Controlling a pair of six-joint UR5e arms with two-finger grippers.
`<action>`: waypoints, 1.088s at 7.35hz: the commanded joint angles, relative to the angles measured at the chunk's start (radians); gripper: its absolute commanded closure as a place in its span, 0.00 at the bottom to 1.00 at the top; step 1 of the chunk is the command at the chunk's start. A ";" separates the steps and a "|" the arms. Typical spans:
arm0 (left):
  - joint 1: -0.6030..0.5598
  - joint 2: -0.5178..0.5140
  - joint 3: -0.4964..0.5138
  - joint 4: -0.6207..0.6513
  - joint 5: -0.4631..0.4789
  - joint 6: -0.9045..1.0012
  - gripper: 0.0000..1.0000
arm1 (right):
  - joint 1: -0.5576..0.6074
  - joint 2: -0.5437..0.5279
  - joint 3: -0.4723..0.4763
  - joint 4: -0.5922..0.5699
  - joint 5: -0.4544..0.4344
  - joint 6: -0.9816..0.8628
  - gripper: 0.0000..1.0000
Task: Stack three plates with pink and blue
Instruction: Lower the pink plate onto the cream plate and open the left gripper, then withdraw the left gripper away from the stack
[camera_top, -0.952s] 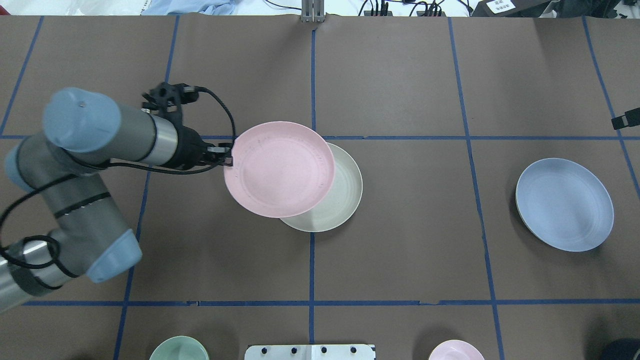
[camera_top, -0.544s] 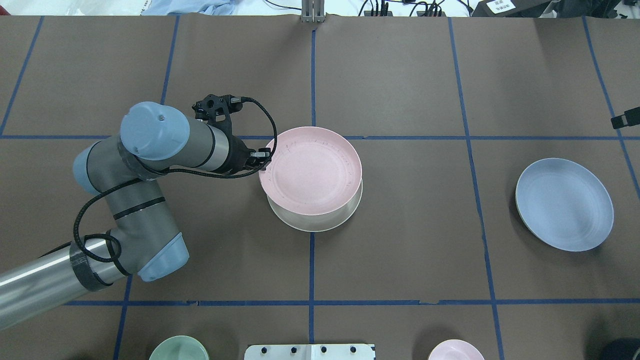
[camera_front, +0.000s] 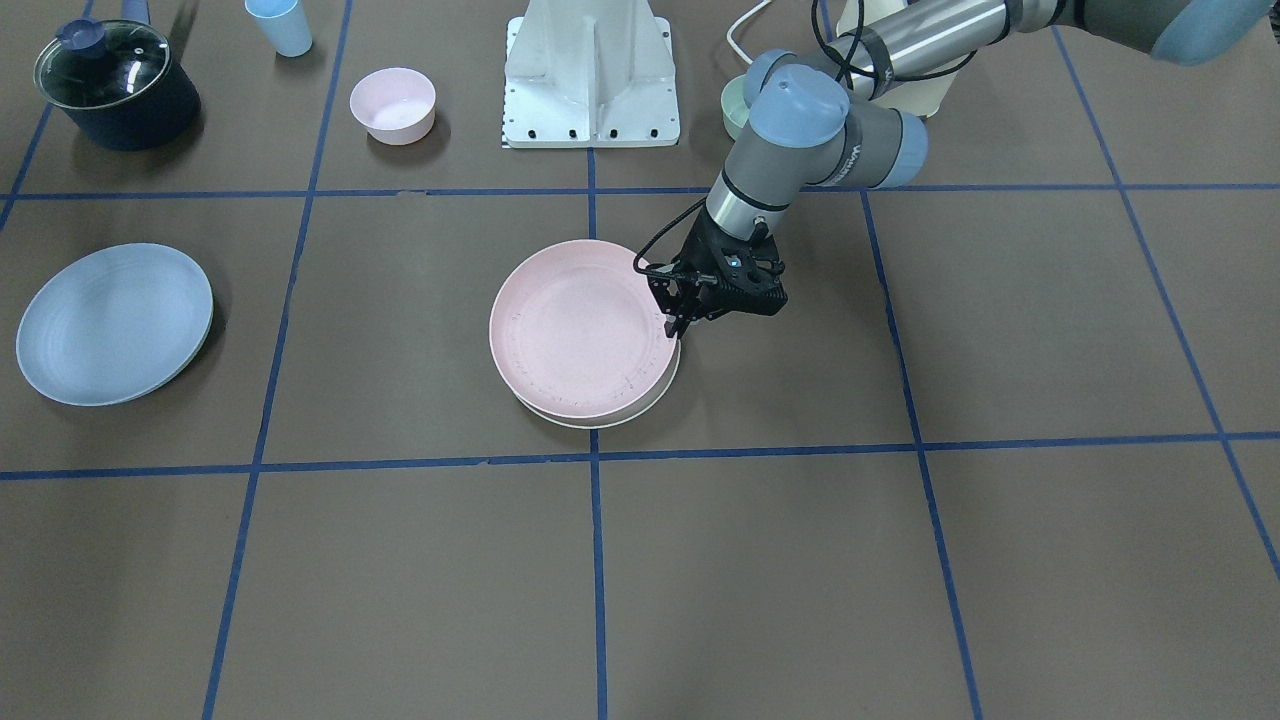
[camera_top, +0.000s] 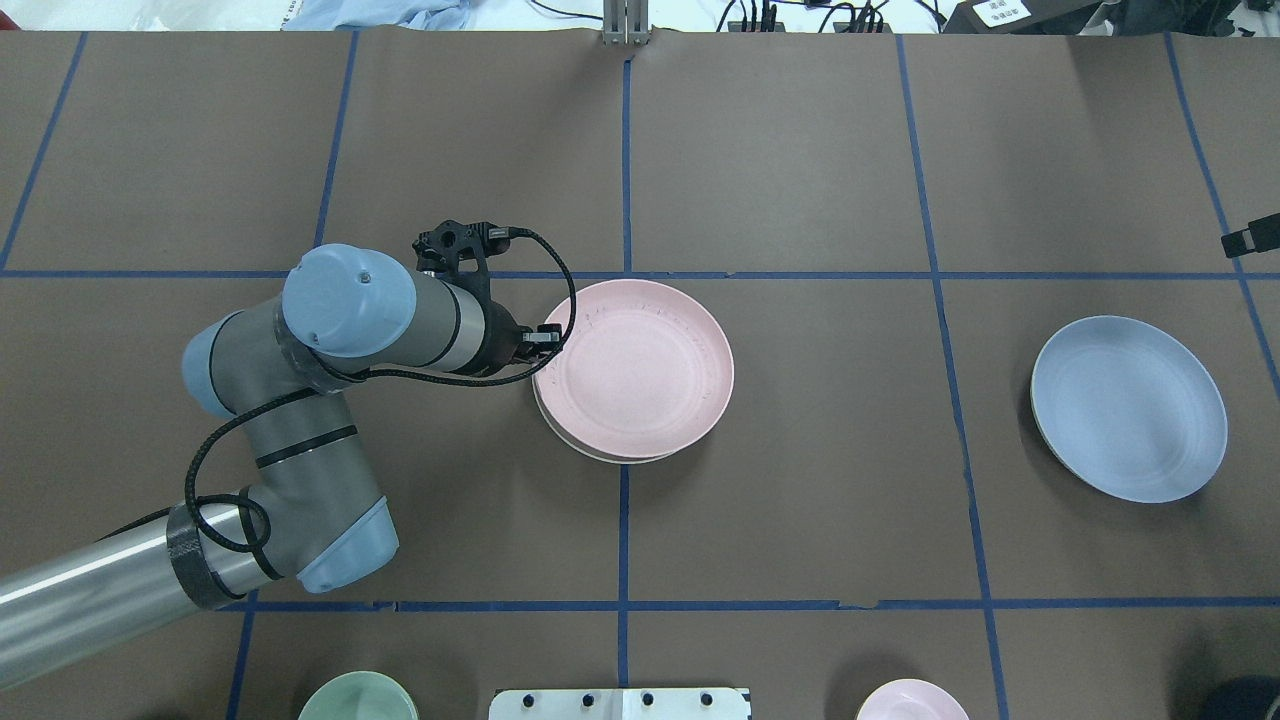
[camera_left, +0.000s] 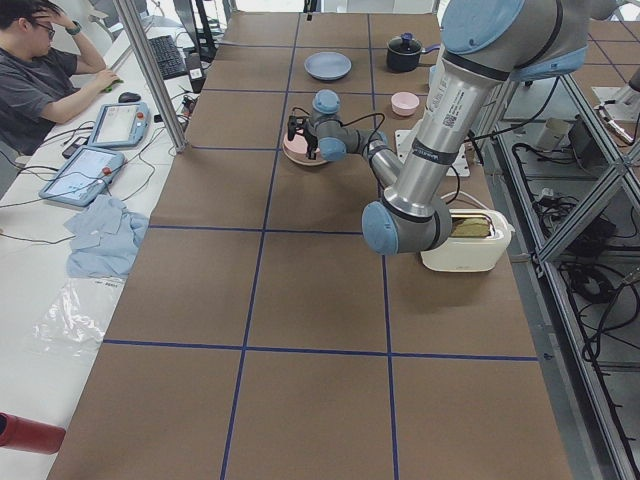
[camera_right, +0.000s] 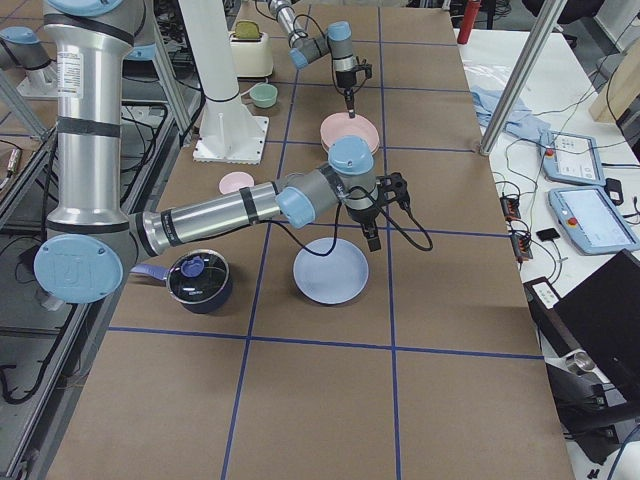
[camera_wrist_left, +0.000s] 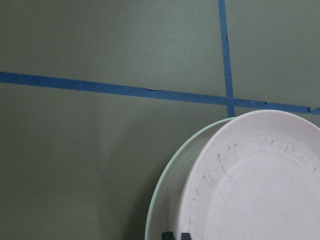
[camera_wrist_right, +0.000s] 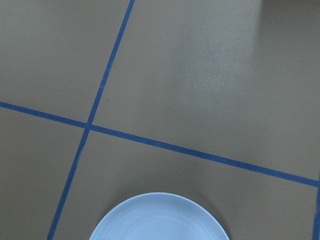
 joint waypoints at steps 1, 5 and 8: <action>0.002 0.003 -0.005 0.000 0.003 0.008 0.00 | 0.000 0.000 -0.002 -0.001 0.000 -0.002 0.00; -0.191 0.158 -0.252 0.156 -0.156 0.460 0.00 | -0.046 -0.081 -0.029 0.048 -0.050 0.003 0.01; -0.433 0.306 -0.336 0.253 -0.268 0.905 0.00 | -0.168 -0.209 -0.140 0.380 -0.165 0.191 0.11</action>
